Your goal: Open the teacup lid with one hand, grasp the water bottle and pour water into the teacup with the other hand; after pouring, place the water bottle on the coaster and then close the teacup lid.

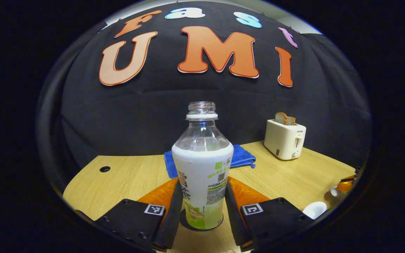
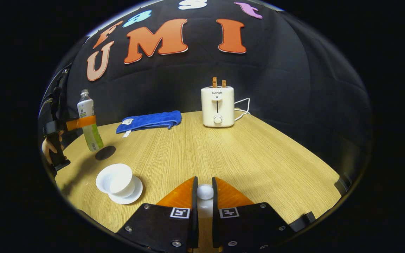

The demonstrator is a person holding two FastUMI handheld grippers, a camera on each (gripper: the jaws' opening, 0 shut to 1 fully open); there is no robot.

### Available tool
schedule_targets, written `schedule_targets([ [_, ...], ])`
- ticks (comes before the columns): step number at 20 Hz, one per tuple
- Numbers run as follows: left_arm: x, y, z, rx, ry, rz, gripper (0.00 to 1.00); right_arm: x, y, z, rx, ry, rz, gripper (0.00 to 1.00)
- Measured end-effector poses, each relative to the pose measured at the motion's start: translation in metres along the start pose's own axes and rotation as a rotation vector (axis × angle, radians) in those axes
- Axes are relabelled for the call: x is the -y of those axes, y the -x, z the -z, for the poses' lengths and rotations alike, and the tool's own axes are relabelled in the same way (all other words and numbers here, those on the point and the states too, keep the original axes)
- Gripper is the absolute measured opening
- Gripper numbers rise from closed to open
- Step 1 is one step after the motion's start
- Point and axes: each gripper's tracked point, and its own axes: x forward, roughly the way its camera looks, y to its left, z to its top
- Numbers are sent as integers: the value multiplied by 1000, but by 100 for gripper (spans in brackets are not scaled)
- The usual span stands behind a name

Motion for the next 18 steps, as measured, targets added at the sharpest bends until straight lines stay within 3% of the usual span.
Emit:
schedule_targets([
  [18, -8, -20, 32, -35, 49, -2, 70, -7, 1, 1, -8, 37, 16, 16],
])
